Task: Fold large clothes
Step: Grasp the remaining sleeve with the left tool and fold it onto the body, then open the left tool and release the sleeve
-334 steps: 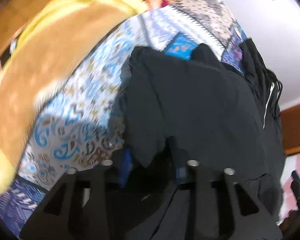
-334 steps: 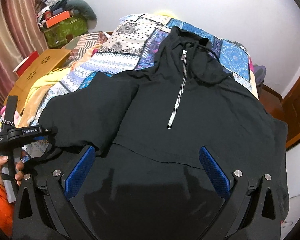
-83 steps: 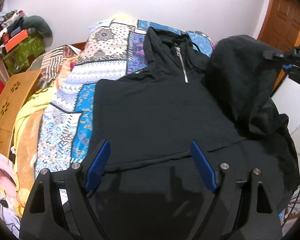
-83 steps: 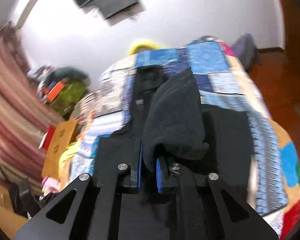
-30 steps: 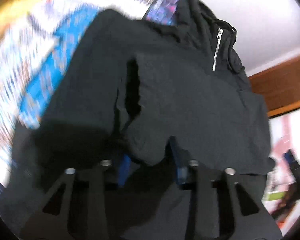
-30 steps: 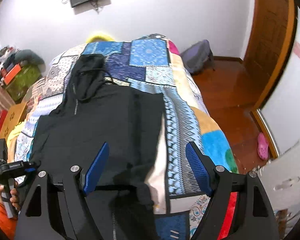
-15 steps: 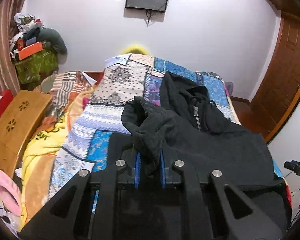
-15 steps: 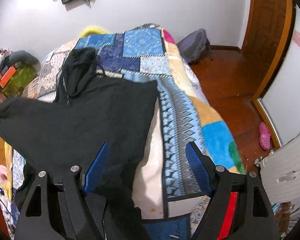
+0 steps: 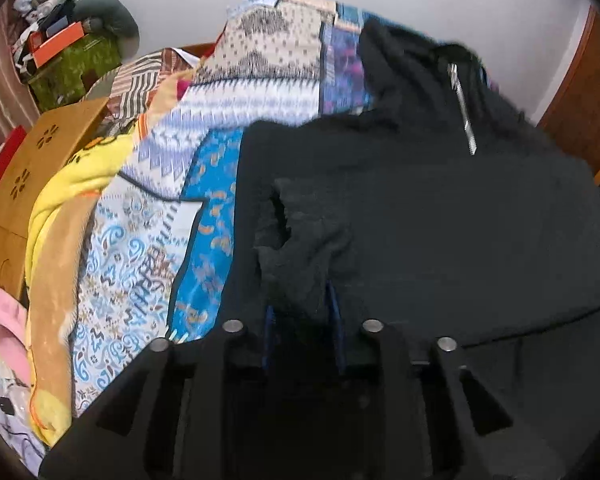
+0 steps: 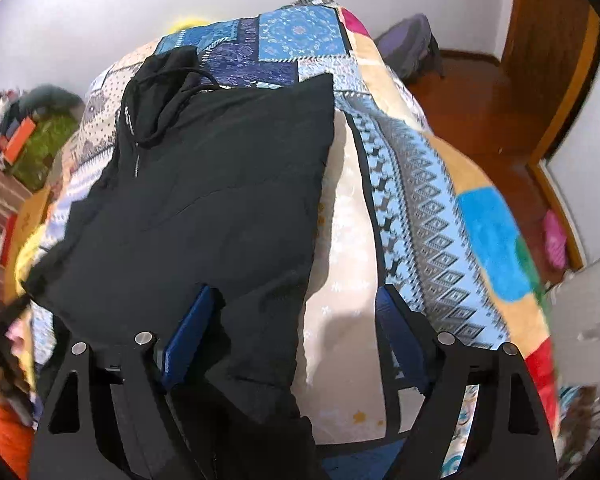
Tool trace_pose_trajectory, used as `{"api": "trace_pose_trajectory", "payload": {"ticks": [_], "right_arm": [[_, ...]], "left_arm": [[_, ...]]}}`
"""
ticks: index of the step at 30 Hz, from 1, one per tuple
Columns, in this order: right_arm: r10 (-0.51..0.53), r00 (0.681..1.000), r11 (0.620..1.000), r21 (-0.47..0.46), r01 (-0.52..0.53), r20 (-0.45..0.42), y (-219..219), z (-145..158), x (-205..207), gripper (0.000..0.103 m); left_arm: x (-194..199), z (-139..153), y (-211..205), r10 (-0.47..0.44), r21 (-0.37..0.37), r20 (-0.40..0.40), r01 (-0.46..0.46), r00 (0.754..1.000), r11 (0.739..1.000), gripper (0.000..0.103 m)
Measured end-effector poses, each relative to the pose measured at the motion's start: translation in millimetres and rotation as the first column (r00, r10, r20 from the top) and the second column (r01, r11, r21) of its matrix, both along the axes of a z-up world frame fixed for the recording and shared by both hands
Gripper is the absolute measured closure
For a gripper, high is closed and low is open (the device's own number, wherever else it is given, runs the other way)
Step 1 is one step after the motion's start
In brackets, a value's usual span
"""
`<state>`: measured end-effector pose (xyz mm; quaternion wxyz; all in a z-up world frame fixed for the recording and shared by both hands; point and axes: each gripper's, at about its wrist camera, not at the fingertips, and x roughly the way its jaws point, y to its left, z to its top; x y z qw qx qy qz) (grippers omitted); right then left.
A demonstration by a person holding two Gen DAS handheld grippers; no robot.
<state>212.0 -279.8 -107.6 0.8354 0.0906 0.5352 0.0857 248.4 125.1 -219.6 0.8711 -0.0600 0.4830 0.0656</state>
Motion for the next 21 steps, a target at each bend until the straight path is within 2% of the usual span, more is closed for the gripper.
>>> {"api": "trace_pose_trajectory", "payload": {"ticks": [3,6,11,14,17,21], "right_arm": [[-0.023,0.999,0.999,0.045,0.024,-0.026,-3.6,-2.4,1.0,0.022],[-0.025,0.999,0.999,0.045,0.027,-0.034,-1.4,-1.3,1.7,0.022],[0.015,1.000,0.999,-0.038,-0.015,0.005,11.6,10.2,2.5,0.022],[0.040,0.998,0.998,-0.060,-0.037,0.046,17.6,18.6,5.0,0.022],[0.044,0.996,0.998,-0.042,-0.041,0.083,23.2,29.5,10.7,0.022],[0.061,0.989,0.998,-0.034,-0.057,0.137,32.8,46.6,20.9,0.022]], "left_arm": [[-6.5,-14.0,-6.1,-0.012,0.058,-0.038,0.014,0.999,0.998,0.062],[-10.0,-22.0,-9.4,-0.023,0.111,-0.085,0.032,0.996,0.993,0.051],[-17.8,-8.2,-5.5,-0.023,0.113,-0.071,0.031,0.997,0.993,0.048],[-18.3,14.4,-0.5,-0.020,0.103,-0.025,0.022,0.999,0.994,0.048],[-12.5,45.5,0.4,-0.025,0.111,0.047,0.020,0.999,0.994,0.048],[-0.8,93.2,-6.3,-0.047,0.142,0.164,0.023,0.985,0.990,0.045]]}}
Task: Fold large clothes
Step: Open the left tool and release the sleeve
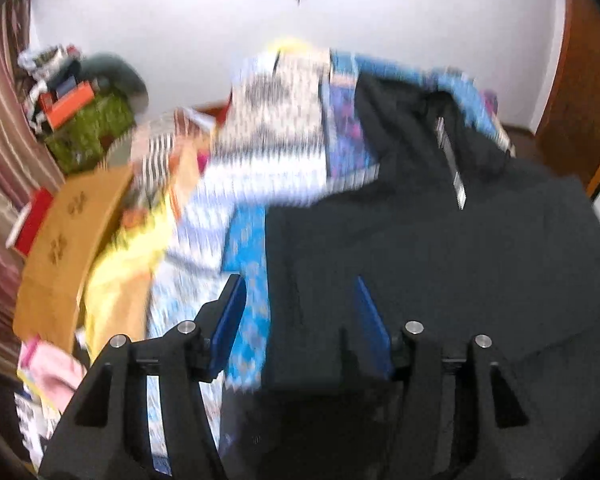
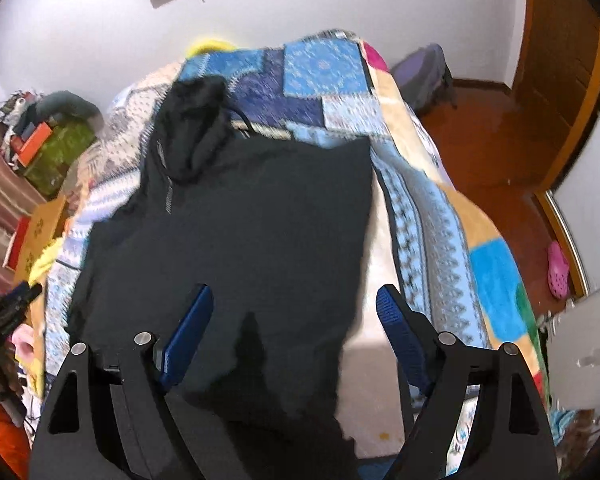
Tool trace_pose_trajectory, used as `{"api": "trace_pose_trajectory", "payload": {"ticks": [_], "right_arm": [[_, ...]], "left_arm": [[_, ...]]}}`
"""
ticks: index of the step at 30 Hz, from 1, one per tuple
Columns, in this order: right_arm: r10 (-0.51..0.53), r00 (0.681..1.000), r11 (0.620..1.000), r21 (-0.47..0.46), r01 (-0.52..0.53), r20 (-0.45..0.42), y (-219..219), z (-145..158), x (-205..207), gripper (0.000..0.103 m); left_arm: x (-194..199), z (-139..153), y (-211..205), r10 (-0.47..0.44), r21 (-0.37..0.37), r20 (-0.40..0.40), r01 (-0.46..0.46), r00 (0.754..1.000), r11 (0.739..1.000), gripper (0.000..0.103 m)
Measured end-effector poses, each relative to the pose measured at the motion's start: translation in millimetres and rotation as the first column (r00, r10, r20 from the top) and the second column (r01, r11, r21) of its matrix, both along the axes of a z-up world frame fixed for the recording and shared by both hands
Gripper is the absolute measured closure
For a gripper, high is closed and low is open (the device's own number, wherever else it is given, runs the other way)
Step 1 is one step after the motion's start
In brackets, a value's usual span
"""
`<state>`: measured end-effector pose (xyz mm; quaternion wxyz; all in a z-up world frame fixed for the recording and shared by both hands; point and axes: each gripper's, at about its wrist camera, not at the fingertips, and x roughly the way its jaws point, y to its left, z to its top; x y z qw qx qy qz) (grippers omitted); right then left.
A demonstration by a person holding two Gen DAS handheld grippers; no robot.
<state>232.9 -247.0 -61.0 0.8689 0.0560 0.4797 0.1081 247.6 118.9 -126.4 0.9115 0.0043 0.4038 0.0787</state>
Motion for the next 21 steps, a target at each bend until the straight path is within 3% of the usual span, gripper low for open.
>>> {"api": "trace_pose_trajectory", "payload": {"ticks": [5,9,14,21], "right_arm": [[0.035,0.995,0.999,-0.024,-0.033,0.093,18.0,26.9,16.7,0.022],[0.046,0.984,0.999,-0.025,-0.042,0.171,30.6,46.2,32.6,0.022],[0.054,0.971,0.998,-0.003,-0.055,0.234,47.8,63.6,66.9,0.022],[0.061,0.979,0.998,0.005,-0.063,0.194,71.5,53.8,134.9,0.022]], "left_arm": [[17.6,48.2,-11.1,-0.041,-0.019,0.143,0.044,0.989,0.999,0.036],[50.4,66.8,-21.4,-0.044,0.003,0.188,0.044,0.981,0.999,0.036],[95.3,69.5,-27.3,-0.034,0.002,0.188,0.034,0.982,0.999,0.036],[166.7,50.4,-27.7,-0.057,-0.033,0.133,0.062,0.990,0.998,0.036]]}}
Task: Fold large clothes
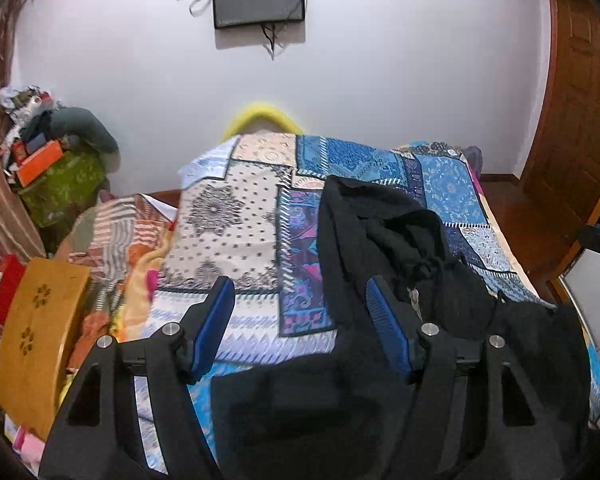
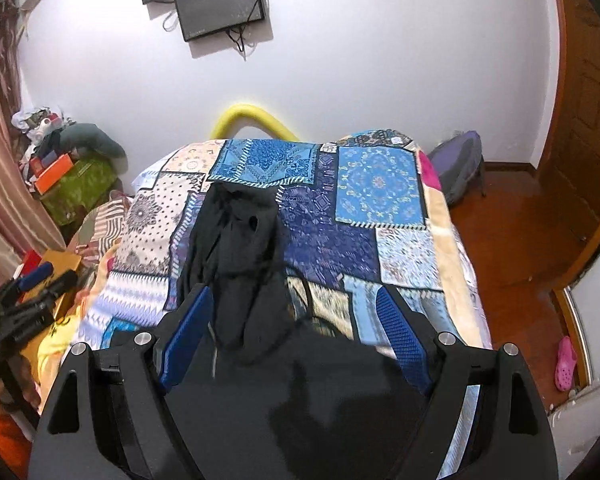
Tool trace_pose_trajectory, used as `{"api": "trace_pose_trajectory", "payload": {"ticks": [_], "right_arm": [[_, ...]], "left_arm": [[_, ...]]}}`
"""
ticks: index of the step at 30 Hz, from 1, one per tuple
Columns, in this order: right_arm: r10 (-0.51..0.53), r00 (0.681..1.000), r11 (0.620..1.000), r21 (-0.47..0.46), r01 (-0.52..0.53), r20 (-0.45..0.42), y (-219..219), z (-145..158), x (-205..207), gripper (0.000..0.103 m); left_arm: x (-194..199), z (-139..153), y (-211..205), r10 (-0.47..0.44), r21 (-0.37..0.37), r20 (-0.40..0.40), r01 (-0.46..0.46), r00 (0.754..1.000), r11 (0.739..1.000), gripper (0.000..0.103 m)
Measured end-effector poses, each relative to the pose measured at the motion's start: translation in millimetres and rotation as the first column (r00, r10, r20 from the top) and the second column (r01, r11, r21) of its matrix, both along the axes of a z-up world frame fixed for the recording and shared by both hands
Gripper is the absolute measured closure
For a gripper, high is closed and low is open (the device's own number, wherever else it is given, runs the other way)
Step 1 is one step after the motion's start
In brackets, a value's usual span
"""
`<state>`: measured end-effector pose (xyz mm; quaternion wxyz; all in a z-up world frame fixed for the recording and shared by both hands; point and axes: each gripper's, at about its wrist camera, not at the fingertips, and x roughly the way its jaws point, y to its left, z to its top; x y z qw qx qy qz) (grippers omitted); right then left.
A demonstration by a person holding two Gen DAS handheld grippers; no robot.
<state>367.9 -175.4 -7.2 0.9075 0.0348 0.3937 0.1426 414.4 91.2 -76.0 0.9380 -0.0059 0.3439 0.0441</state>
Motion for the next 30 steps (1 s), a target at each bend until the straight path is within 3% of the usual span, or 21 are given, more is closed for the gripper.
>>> {"api": "trace_pose_trajectory", "payload": {"ticks": [9,13,18,20,21,23,25,27,30], "right_arm": [[-0.022,0.991,1.000,0.006,0.023,-0.131,24.9,-55.9,84.7,0.022],[-0.024,0.972,0.998,0.053,0.038,-0.232,37.4,-85.5,114.6,0.022],[-0.019,0.937,0.999,0.031,0.032,-0.349,52.9,-110.6,136.4,0.023],[-0.021,0.938,1.000,-0.005,0.020,-0.346,57.5,-117.8,136.9,0.036],[-0.017,0.938,1.000,-0.018,0.011,-0.347,58.9,-119.8,138.1,0.043],[-0.006,0.936,1.000,-0.017,0.000,-0.352,59.0,-124.2,133.4,0.079],[0.006,0.938,1.000,0.012,-0.002,-0.345,57.7,-123.1,130.4,0.089],[0.000,0.948,1.000,0.004,0.002,-0.319,57.3,-115.1,123.8,0.093],[0.006,0.960,1.000,-0.008,-0.008,-0.280,55.5,-95.9,111.4,0.095]], "left_arm": [[87.5,-52.3,6.0,-0.013,-0.109,-0.112,0.000,0.994,0.994,0.036],[118.7,-82.1,11.1,-0.011,-0.217,-0.158,-0.024,0.987,0.976,0.036],[145.2,-121.5,13.2,-0.012,-0.318,-0.247,-0.069,0.969,0.945,0.036],[151.6,-138.0,13.3,-0.021,-0.348,-0.284,-0.083,0.959,0.934,0.041],[153.2,-142.6,13.3,-0.028,-0.359,-0.294,-0.083,0.955,0.930,0.049],[154.9,-150.6,14.4,-0.051,-0.401,-0.310,-0.082,0.949,0.913,0.058],[152.1,-149.6,15.1,-0.061,-0.423,-0.310,-0.080,0.949,0.902,0.075],[147.2,-143.3,12.1,-0.068,-0.394,-0.314,-0.064,0.947,0.917,0.085],[130.8,-120.4,4.1,-0.074,-0.335,-0.292,-0.029,0.954,0.942,0.090]]}}
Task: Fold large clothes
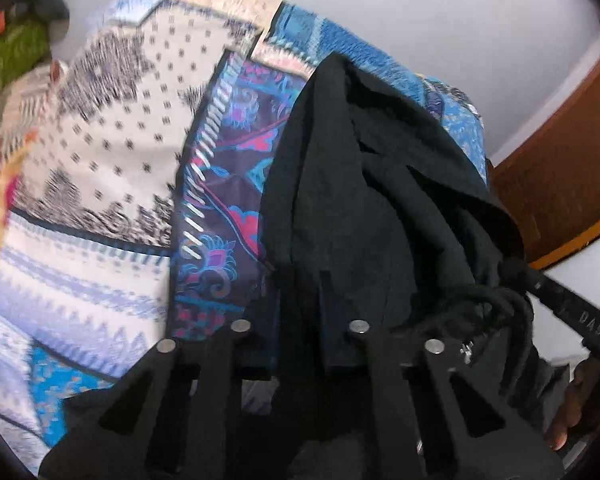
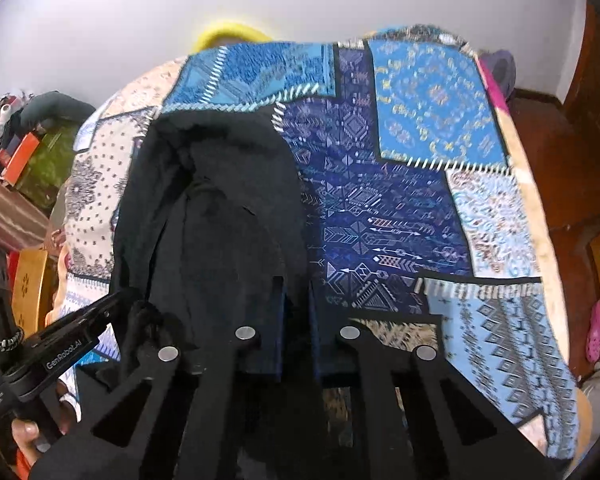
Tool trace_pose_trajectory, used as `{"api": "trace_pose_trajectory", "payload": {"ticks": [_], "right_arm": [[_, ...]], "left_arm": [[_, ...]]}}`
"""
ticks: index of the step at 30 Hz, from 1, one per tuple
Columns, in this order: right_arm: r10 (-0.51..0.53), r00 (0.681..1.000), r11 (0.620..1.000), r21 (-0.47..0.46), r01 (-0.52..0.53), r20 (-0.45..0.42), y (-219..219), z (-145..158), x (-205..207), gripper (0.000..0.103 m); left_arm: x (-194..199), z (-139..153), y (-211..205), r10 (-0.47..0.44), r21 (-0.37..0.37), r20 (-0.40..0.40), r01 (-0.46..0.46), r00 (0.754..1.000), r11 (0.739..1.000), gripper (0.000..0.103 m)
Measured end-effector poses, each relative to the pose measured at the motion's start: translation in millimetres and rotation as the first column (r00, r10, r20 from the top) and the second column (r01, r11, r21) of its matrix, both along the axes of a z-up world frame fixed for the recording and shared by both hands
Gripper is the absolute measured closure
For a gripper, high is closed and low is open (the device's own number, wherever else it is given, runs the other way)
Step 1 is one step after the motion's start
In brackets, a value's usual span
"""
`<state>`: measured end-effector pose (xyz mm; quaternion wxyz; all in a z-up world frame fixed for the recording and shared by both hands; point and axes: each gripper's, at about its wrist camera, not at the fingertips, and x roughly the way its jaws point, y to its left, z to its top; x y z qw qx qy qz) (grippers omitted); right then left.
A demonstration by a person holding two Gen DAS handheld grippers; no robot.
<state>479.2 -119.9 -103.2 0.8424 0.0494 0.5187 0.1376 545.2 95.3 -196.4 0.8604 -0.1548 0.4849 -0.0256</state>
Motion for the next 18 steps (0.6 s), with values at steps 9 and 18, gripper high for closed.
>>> {"api": "trace_pose_trajectory", "payload": {"ticks": [9,18], "right_arm": [[0.085,0.992,0.996,0.001,-0.085,0.089,-14.9,52.2,-80.7,0.095],[0.128,0.989,0.992,-0.018,-0.127,0.079,-41.4,38.6,-182.4,0.095]], "left_arm": [[-90.1,76.0,-17.4,-0.130,0.044,0.099,0.126,0.987,0.991,0.094],[-200.3,74.9,-39.1,-0.225,0.086,0.131,0.215,0.965,0.973,0.094]]}}
